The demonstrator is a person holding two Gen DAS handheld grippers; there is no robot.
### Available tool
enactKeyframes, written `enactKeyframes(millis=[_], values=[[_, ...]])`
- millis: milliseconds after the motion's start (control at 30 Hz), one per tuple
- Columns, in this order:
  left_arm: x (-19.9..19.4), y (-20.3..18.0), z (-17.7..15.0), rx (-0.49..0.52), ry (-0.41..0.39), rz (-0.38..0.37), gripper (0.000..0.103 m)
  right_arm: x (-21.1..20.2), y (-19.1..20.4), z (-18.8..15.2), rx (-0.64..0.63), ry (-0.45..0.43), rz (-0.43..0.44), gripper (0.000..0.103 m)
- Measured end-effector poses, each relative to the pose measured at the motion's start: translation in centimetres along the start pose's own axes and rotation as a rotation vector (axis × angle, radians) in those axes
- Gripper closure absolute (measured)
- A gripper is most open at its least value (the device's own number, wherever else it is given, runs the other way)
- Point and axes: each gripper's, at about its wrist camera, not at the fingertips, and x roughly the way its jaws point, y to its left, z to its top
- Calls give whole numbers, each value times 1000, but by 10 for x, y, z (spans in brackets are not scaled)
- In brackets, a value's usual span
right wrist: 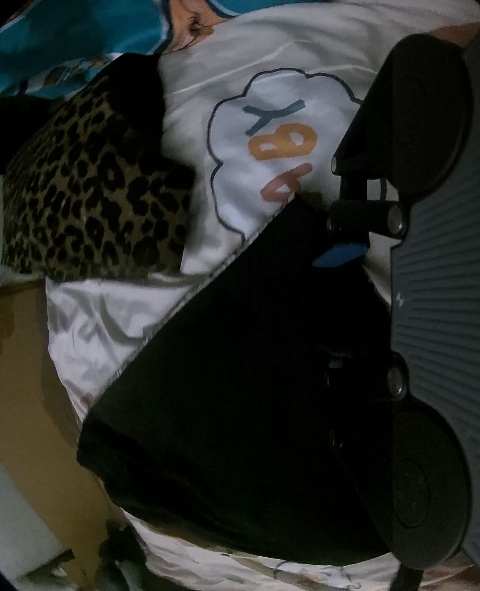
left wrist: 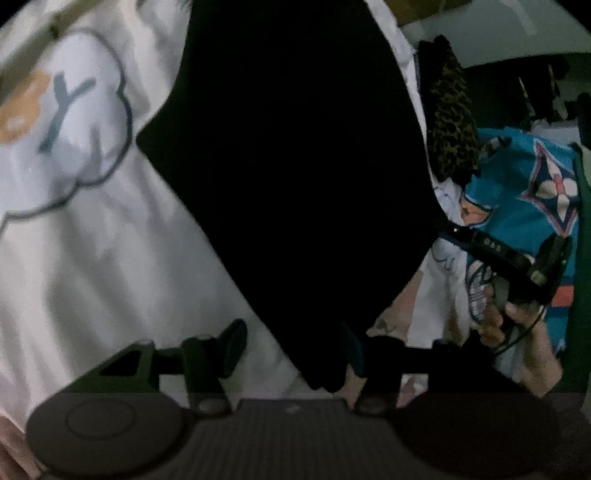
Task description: Fold clothes
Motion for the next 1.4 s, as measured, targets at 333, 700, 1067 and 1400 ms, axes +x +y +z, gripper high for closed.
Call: enactKeyframes(millis=[333,700,1067,1400], values=[[22,5,-7,-71,47,-61,41,2,-21,-1,70,-5,30,52],[42,8,-5,-88,54,-209,39,5,-39,3,149,-19,35,52],[43,15,-12,-137,35,-259,45,15,-64,7,204,-10,7,52],[51,5,-7,-82,15,-265,44,29,-73,16,240,7,79,41]])
